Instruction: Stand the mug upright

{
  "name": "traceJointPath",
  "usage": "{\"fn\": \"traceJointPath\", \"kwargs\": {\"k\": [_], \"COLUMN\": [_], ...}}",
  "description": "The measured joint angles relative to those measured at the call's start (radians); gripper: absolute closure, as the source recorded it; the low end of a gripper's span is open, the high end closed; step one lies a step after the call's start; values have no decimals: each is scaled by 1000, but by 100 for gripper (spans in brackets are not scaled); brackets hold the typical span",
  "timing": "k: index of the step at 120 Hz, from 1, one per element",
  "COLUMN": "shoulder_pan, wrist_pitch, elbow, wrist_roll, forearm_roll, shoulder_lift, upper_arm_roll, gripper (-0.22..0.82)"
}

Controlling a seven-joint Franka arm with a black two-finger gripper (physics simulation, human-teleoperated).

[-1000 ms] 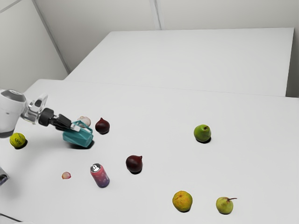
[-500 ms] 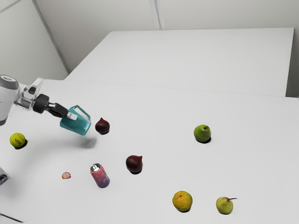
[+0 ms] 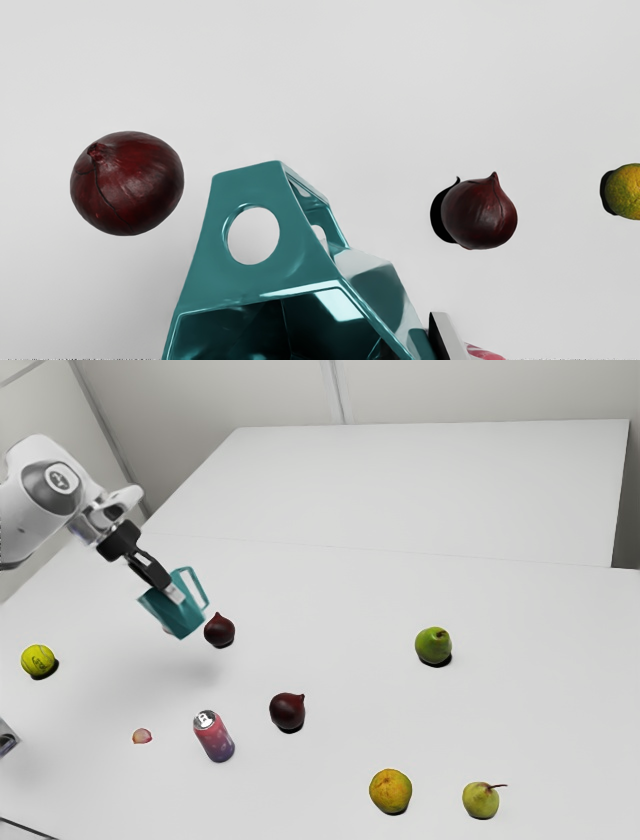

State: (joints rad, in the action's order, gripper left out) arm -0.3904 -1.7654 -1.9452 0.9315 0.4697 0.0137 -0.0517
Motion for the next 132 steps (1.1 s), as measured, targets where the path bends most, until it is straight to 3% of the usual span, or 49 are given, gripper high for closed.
{"fn": "traceJointPath", "kwargs": {"k": [32, 54, 99, 132], "shoulder_pan": [161, 244, 275, 296], "wrist_pitch": [-89, -203, -475, -586], "elbow": [-12, -112, -275, -333], "wrist_roll": [-208, -346, -538, -643], "forearm_roll": [-188, -291, -368, -421], "shoulder_lift": [-26, -69, -87, -79], "upper_arm_roll": [7, -3, -8, -13], "gripper": [78, 78, 78, 78]}}
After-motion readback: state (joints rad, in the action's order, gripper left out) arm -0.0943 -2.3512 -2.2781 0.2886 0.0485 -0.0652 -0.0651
